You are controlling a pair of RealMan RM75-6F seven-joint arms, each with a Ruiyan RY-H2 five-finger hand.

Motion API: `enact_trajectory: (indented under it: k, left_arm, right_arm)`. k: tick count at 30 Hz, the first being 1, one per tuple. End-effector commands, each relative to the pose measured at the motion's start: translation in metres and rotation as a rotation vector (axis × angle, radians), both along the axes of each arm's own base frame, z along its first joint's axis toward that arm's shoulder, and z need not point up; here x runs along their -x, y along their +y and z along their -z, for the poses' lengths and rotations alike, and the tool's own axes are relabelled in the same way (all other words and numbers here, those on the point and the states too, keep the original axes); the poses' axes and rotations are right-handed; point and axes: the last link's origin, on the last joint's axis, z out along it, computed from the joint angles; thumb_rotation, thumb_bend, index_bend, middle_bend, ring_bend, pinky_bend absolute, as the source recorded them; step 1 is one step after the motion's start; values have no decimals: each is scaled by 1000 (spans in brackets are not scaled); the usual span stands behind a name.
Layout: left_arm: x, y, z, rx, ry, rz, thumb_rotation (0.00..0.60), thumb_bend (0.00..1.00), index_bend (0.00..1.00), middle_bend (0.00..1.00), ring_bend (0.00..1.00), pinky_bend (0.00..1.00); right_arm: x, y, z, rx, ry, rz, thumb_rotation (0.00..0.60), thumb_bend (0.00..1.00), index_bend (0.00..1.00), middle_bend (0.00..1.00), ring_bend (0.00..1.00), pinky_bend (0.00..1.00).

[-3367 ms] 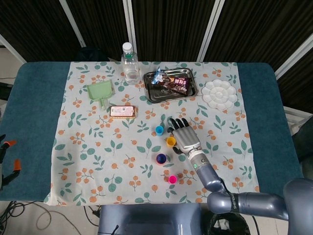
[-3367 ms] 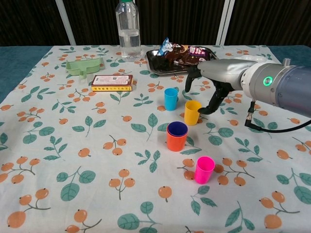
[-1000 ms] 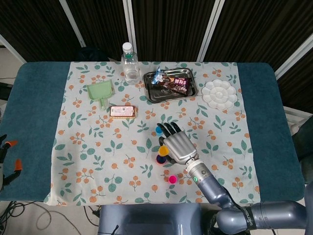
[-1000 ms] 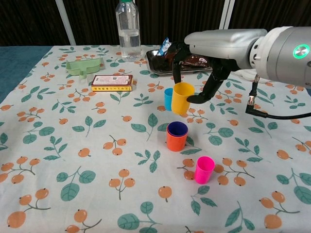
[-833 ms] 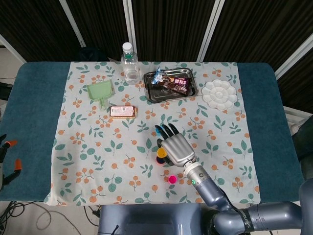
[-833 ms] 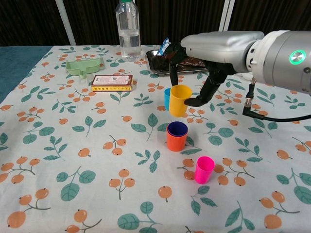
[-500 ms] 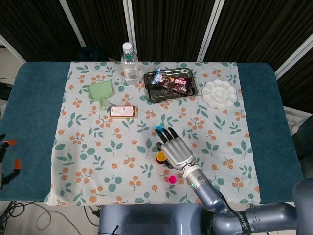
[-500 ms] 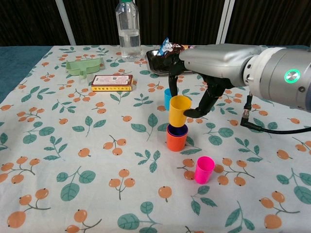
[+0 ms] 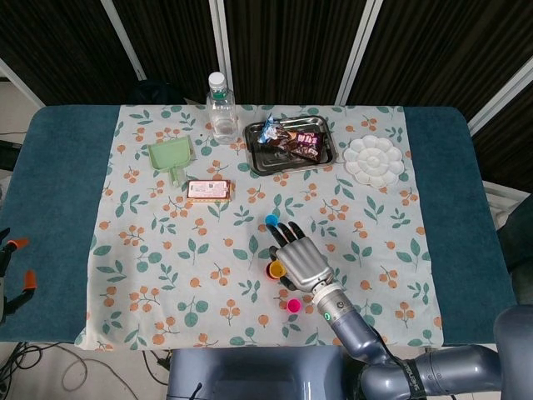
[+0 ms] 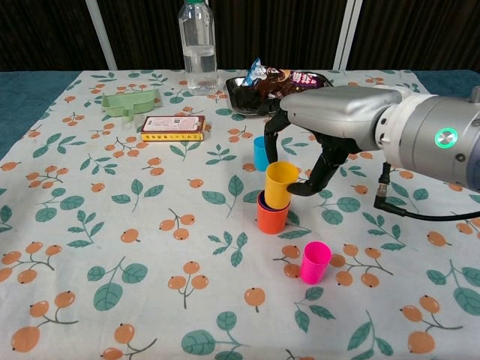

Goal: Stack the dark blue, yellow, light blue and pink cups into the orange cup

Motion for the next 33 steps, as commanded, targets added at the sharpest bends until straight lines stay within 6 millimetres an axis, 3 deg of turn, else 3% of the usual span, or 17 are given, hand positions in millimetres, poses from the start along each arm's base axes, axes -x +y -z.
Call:
enact_trajectory:
  k: [1,3,9,14,24,33]
  left_arm:
    - [0,0,0,0,1,1,600,467,253,61,0,49]
    - [0,0,0,-2,1,2,600,467,253,61,0,49]
    - [0,0,-1,-4,0,2,600,467,253,61,0,49]
    - [0,1,-1,-4,-1,2,600,467,253,61,0,49]
    - [-1,1,-1,-5,-3,4,600,467,253,61,0,49]
    - [-1,0,-1,-7,-2,1,600,467,253,61,0,49]
  right_arm:
    - [0,1,3,-8,-1,0,600,387,492,0,29,90]
    - [1,1,5,-11,-3,0,600,386,484,0,29,90]
    - [3,0,13,-18,6,7,600,386,341,0,29,90]
    - [7,-1,18,-21,16,21,600,387,100,0,25,90]
    - [4,-16,10,35,-1,53,600,387,188,0,23,90]
    - [-3,-54,11,70,6,119,600,387,218,0,23,90]
